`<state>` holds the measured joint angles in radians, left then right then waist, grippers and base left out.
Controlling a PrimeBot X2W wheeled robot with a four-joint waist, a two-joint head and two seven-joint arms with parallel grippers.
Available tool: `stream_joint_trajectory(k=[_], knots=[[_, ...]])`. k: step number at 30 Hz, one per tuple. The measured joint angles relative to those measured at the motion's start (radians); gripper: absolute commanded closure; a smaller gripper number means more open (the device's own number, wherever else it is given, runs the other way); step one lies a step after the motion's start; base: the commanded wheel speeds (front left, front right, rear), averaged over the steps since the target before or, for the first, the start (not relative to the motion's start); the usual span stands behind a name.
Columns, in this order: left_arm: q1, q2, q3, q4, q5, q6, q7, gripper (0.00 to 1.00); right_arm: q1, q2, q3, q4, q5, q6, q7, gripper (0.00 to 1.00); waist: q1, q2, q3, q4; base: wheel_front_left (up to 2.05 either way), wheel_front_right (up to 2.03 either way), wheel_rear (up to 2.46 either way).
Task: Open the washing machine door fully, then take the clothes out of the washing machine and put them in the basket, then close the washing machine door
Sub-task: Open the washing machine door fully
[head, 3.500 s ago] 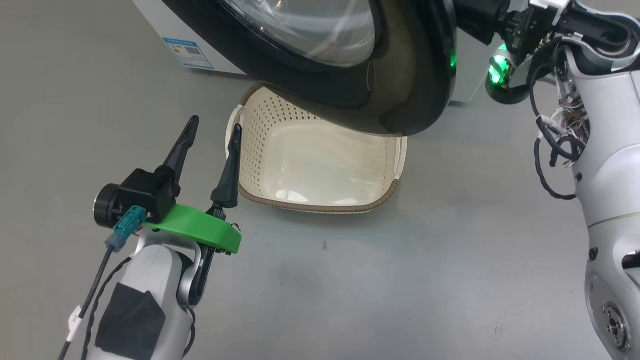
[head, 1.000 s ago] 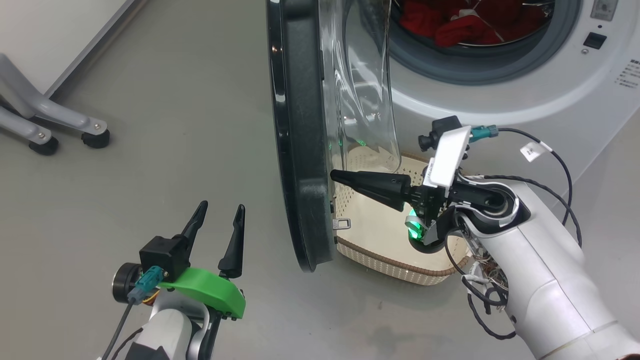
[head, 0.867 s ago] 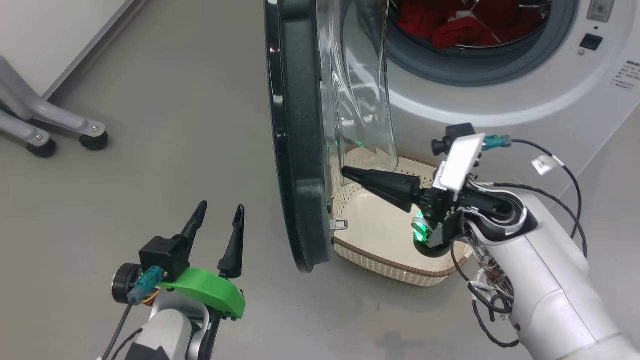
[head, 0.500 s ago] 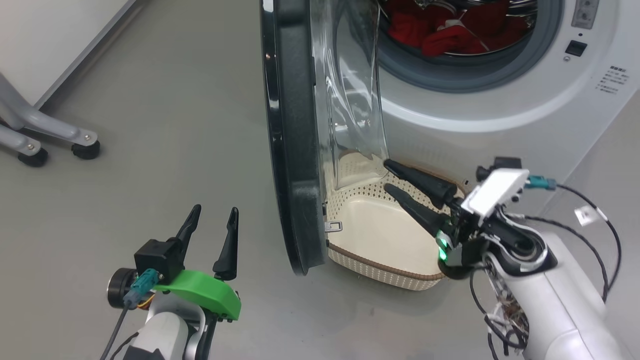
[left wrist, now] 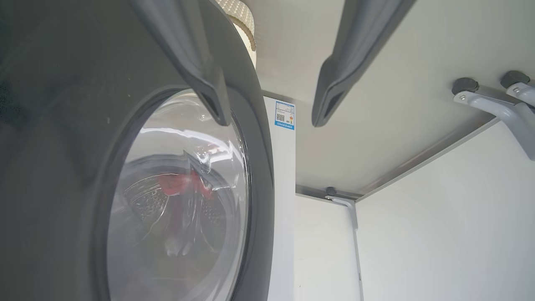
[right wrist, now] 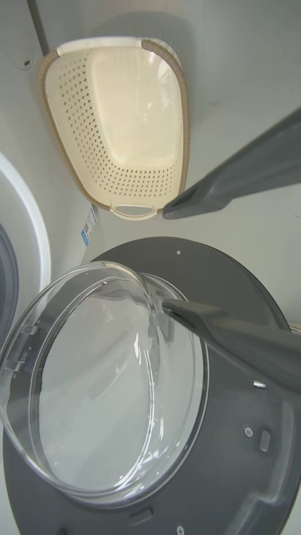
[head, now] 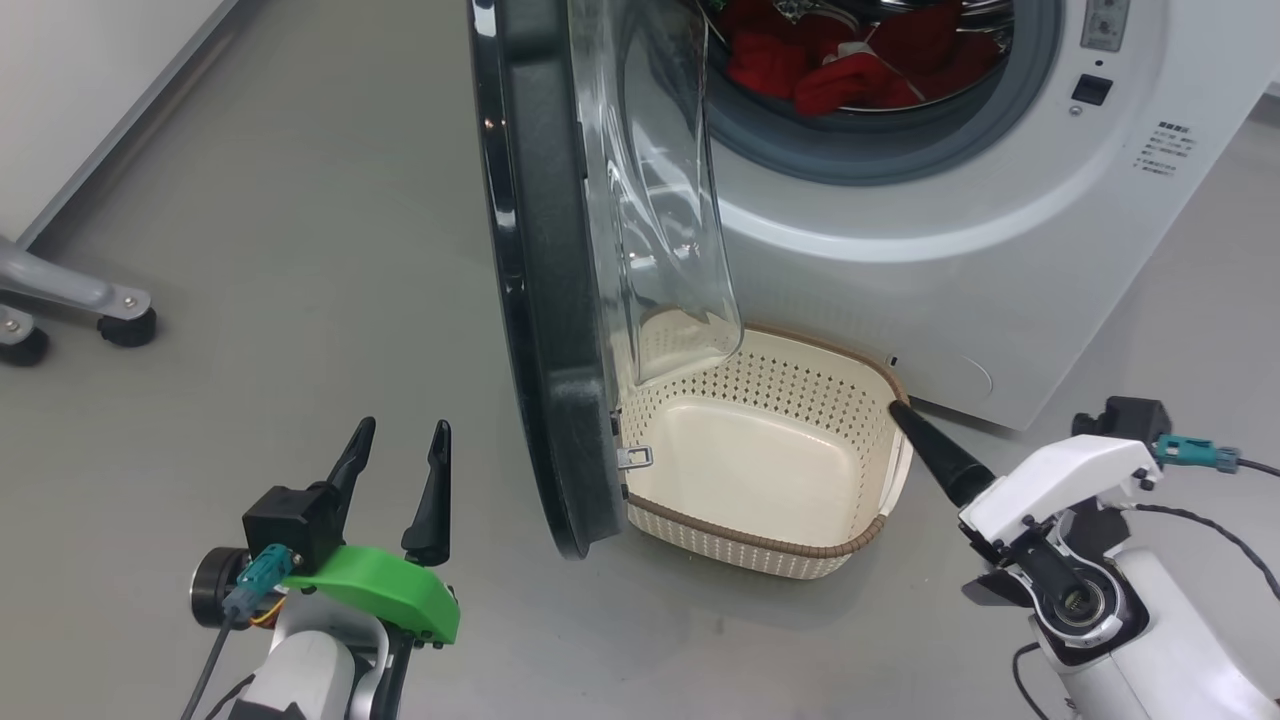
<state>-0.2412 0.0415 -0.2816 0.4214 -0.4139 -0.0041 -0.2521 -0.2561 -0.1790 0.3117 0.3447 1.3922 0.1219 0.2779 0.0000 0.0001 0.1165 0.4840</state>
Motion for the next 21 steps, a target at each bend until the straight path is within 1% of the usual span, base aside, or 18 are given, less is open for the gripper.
stream_joint_trajectory(k=[7,9,10,11,13,16,17,21], knots=[[0.000,0.000,-0.003,0.014,0.000,0.000,0.000,0.00,0.007,-0.078,0.044,0.005,-0.303,0.000,-0.253,0.00,0.0000,0.0000,-0.011,-0.015,0.00,0.00,0.00],[0.000,0.000,-0.003,0.016,0.000,0.000,0.000,0.00,0.007,-0.119,0.075,0.016,-0.439,0.000,-0.336,0.00,0.0000,0.0000,-0.013,-0.016,0.00,0.00,0.00],[0.000,0.000,-0.003,0.017,0.000,0.000,0.000,0.00,0.007,-0.131,0.072,0.026,-0.485,0.000,-0.378,0.00,0.0000,0.0000,-0.015,-0.016,0.00,0.00,0.00],[0.000,0.000,-0.003,0.017,0.000,0.000,0.000,0.00,0.007,-0.136,0.066,0.033,-0.504,-0.002,-0.415,0.00,0.0000,0.0000,-0.016,-0.017,0.00,0.00,0.00],[0.000,0.000,-0.003,0.020,0.000,0.000,0.000,0.00,0.007,-0.141,0.073,0.042,-0.576,-0.025,-0.489,0.00,0.0000,0.0000,-0.021,-0.018,0.00,0.00,0.00],[0.000,0.000,-0.002,0.023,0.000,0.000,0.000,0.00,0.007,-0.137,0.079,0.047,-0.640,-0.062,-0.582,0.00,0.0000,0.0000,-0.026,-0.020,0.00,0.00,0.00],[0.000,0.000,0.000,0.024,0.000,0.000,0.000,0.00,0.007,-0.135,0.082,0.050,-0.663,-0.072,-0.593,0.00,0.0000,0.0000,-0.029,-0.021,0.00,0.00,0.00],[0.004,0.004,0.004,0.026,0.000,0.000,0.000,0.00,0.007,-0.127,0.089,0.047,-0.735,-0.114,-0.558,0.00,0.0000,0.0000,-0.039,-0.028,0.00,0.00,0.00]])
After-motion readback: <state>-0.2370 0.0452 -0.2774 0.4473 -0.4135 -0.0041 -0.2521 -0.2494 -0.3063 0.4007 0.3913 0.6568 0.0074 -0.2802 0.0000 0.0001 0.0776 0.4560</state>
